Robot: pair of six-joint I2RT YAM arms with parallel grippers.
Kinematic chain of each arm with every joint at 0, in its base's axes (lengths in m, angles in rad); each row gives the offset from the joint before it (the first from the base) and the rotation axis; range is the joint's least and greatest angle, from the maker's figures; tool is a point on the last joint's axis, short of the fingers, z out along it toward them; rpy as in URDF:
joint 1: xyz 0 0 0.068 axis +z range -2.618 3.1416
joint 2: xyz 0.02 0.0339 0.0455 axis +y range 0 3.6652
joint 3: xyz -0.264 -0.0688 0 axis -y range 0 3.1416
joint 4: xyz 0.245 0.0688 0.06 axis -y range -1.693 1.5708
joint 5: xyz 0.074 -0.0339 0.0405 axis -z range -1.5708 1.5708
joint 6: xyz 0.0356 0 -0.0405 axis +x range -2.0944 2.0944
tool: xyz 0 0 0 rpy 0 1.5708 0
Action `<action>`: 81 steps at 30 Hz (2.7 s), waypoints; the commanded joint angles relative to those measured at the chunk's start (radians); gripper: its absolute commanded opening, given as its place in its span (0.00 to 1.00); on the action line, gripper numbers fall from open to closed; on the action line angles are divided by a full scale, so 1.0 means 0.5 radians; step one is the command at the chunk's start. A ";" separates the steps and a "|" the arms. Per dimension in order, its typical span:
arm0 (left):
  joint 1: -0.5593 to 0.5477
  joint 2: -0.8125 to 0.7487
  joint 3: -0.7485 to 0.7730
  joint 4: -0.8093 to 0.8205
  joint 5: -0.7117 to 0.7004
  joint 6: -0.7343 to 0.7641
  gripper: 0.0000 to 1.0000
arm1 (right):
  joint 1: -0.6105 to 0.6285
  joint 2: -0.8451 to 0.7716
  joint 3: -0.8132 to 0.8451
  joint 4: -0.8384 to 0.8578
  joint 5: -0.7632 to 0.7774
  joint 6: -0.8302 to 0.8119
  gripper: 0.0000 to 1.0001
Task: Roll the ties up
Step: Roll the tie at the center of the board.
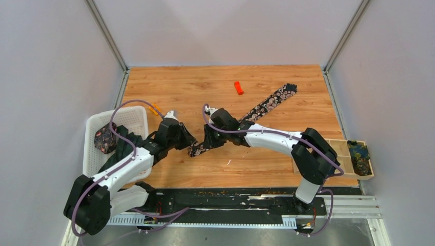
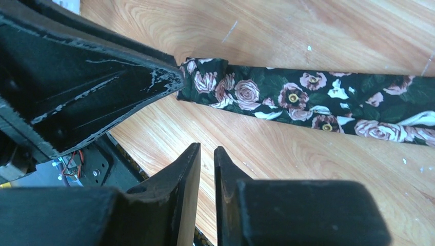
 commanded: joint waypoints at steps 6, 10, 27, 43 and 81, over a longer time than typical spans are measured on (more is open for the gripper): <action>0.028 -0.307 -0.042 -0.277 -0.250 0.084 0.16 | 0.005 0.094 0.222 0.027 -0.080 -0.005 0.20; 0.047 -0.397 -0.082 -0.355 -0.302 0.135 0.15 | 0.026 0.163 0.322 -0.002 -0.124 -0.031 0.20; 0.060 -0.589 -0.238 -0.349 -0.289 0.238 0.30 | 0.037 0.537 0.615 -0.110 -0.163 -0.093 0.18; 0.060 -0.580 -0.358 -0.092 -0.143 0.249 0.49 | -0.013 0.604 0.581 -0.113 -0.126 -0.123 0.16; 0.180 0.387 0.181 -0.104 -0.250 0.714 0.44 | 0.003 0.310 0.431 -0.132 -0.120 -0.115 0.25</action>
